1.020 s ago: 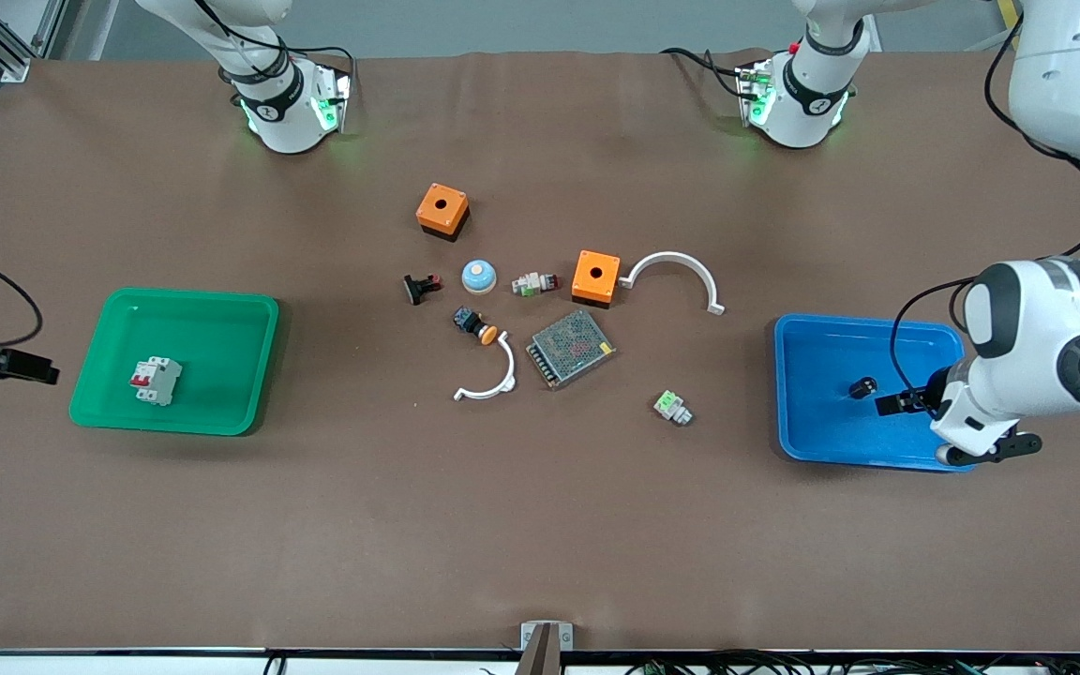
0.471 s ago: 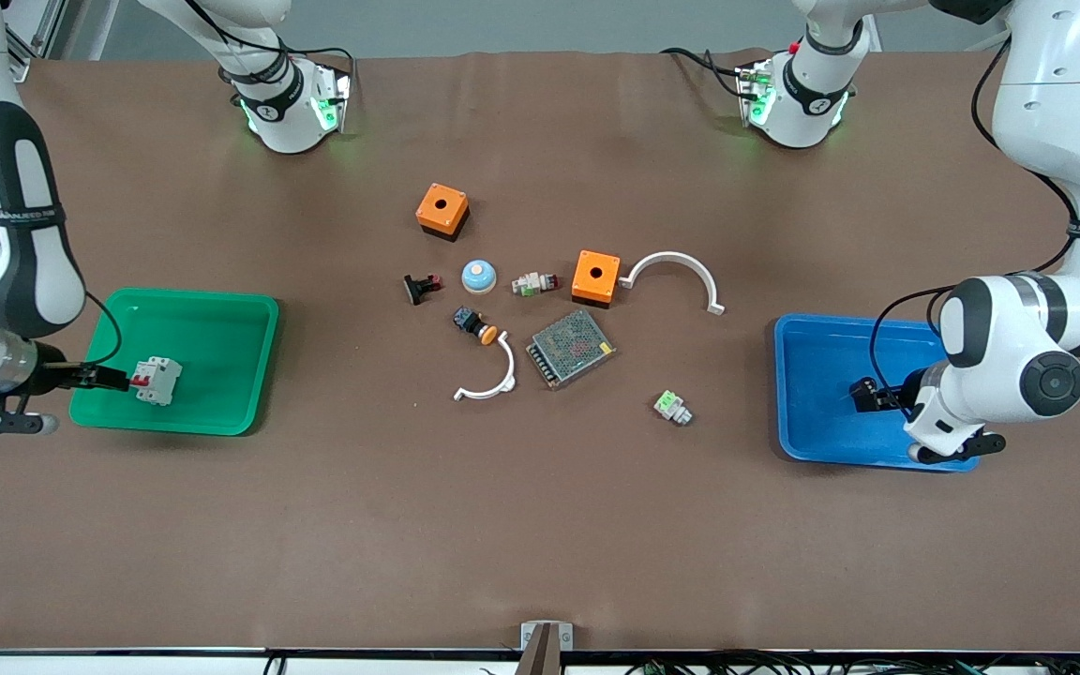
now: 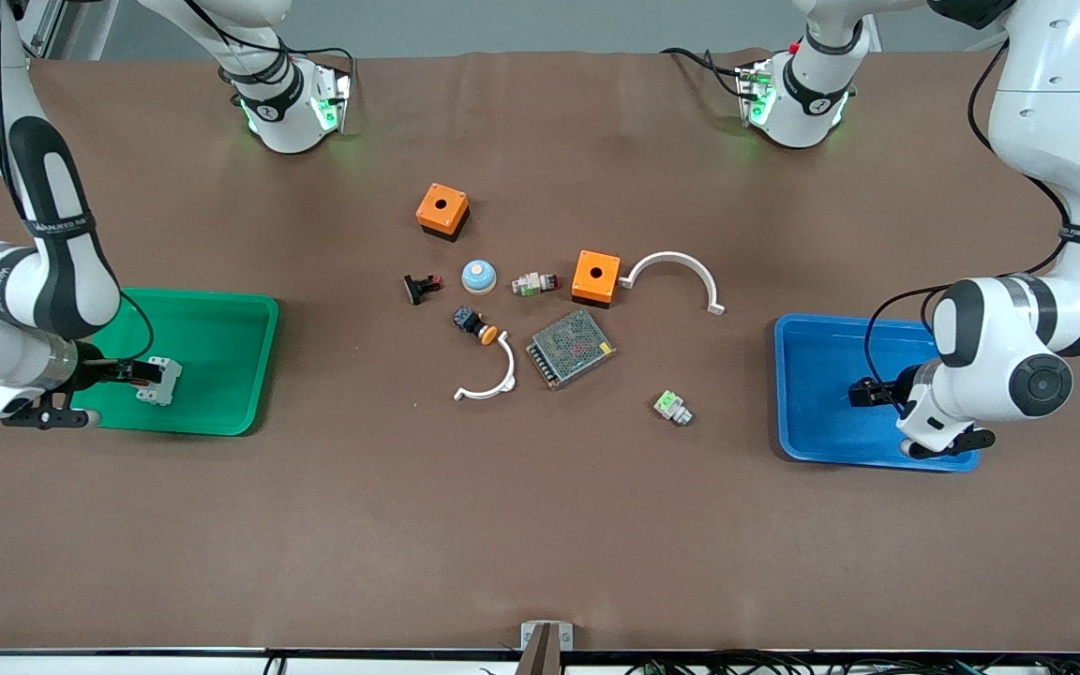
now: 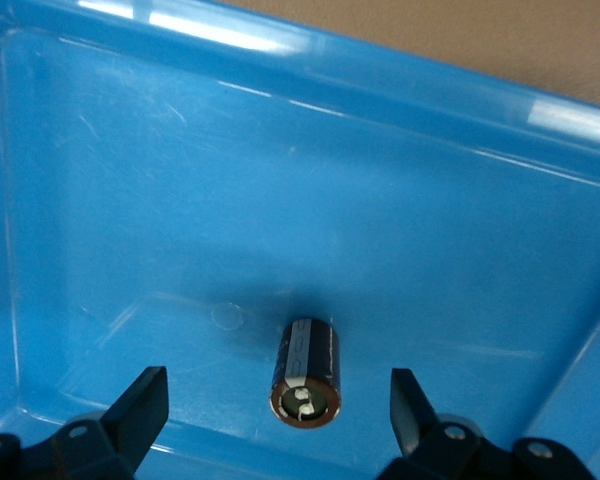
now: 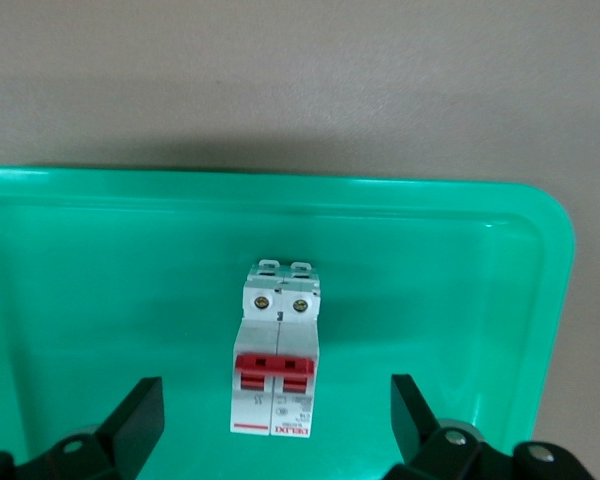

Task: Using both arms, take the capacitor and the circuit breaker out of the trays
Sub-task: 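Grasp the black capacitor with the left gripper while the right gripper grasps the breaker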

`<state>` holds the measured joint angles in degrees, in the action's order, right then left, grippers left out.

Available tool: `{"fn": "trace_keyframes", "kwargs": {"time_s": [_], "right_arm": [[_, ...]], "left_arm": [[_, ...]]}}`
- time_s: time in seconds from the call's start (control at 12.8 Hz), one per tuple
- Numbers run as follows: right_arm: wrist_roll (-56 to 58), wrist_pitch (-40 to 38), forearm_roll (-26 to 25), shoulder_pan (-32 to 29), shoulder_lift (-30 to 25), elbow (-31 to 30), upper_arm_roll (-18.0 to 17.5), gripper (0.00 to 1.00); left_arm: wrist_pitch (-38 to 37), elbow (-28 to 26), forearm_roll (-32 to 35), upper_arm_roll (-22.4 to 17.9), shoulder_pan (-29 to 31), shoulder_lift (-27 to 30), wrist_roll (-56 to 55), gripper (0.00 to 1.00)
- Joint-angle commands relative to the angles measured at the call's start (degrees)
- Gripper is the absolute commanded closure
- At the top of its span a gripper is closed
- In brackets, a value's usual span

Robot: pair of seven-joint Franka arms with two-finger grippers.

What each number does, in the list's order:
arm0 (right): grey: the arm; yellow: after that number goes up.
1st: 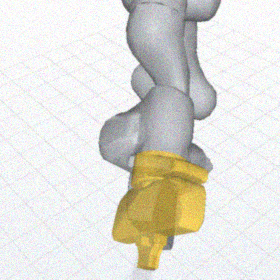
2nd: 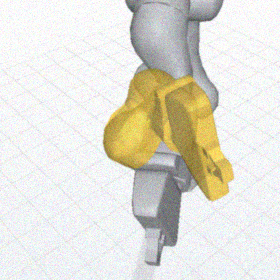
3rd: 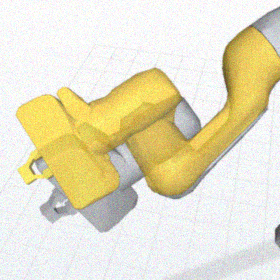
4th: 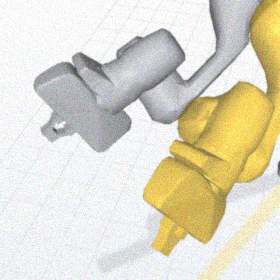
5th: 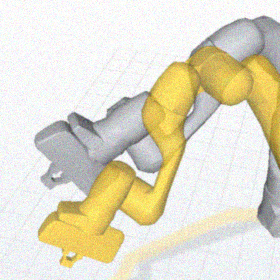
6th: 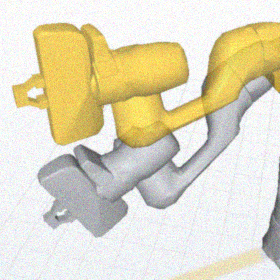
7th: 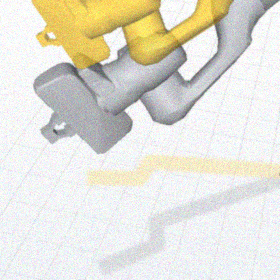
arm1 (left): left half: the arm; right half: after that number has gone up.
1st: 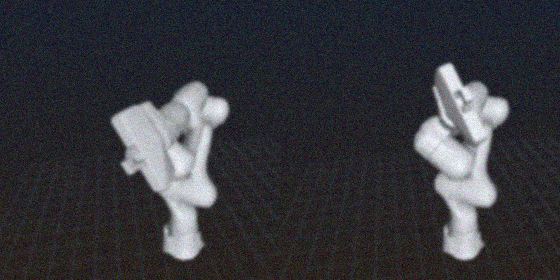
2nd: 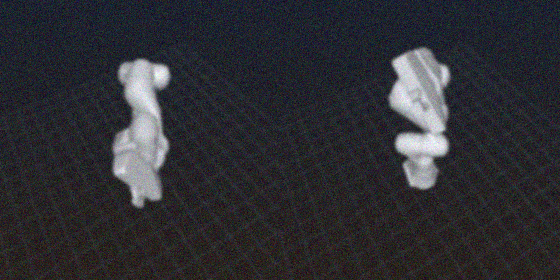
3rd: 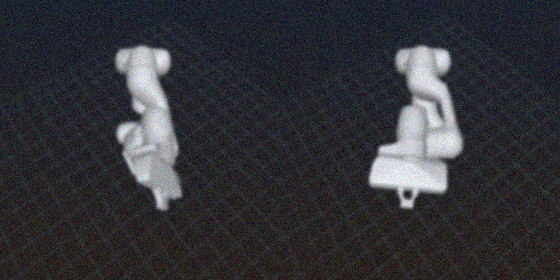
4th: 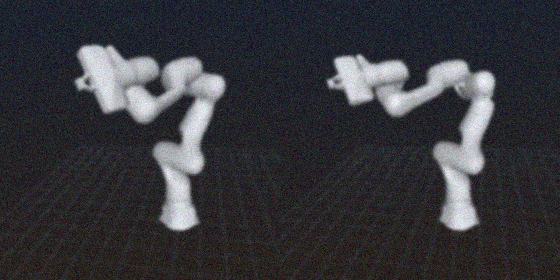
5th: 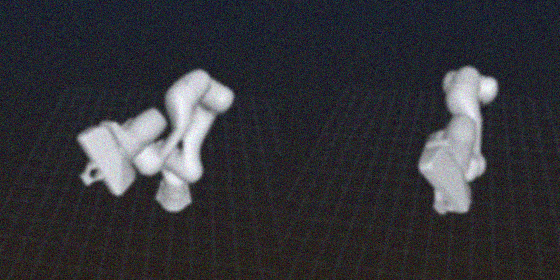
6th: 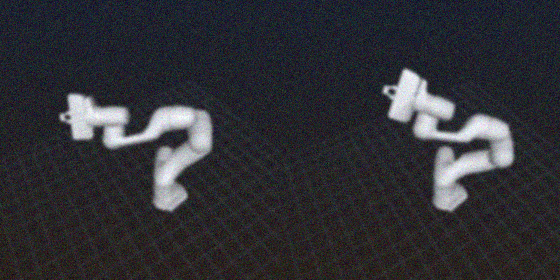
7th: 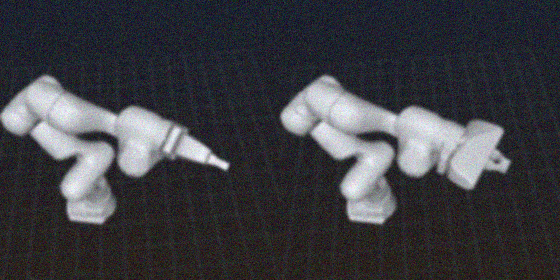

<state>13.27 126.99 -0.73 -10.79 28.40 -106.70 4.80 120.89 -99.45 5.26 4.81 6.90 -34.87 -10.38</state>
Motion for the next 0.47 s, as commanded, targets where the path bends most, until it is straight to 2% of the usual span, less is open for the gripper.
{"fn": "trace_keyframes", "kwargs": {"time_s": [0.0,0.24,0.31,0.39], "right_arm": [[1.15,3.86,1.35,0.42,2.53,-0.53,-0.05,0.00],[1.15,3.88,1.35,-0.19,3.15,-0.44,-0.05,0.03],[1.24,3.79,1.43,-0.46,3.15,-0.44,-0.05,0.07],[1.15,3.35,1.35,-0.46,3.15,-0.44,-0.05,0.21]], "left_arm": [[0.49,-0.39,-0.69,0.29,0.40,-0.29,-0.61,0.10],[0.49,-0.30,-0.69,0.29,0.40,-0.90,-0.61,0.17],[0.49,-0.30,-0.69,0.29,0.40,-0.99,-0.61,0.19],[0.49,-0.39,-0.69,0.38,0.49,-0.99,-0.61,0.19]]}}
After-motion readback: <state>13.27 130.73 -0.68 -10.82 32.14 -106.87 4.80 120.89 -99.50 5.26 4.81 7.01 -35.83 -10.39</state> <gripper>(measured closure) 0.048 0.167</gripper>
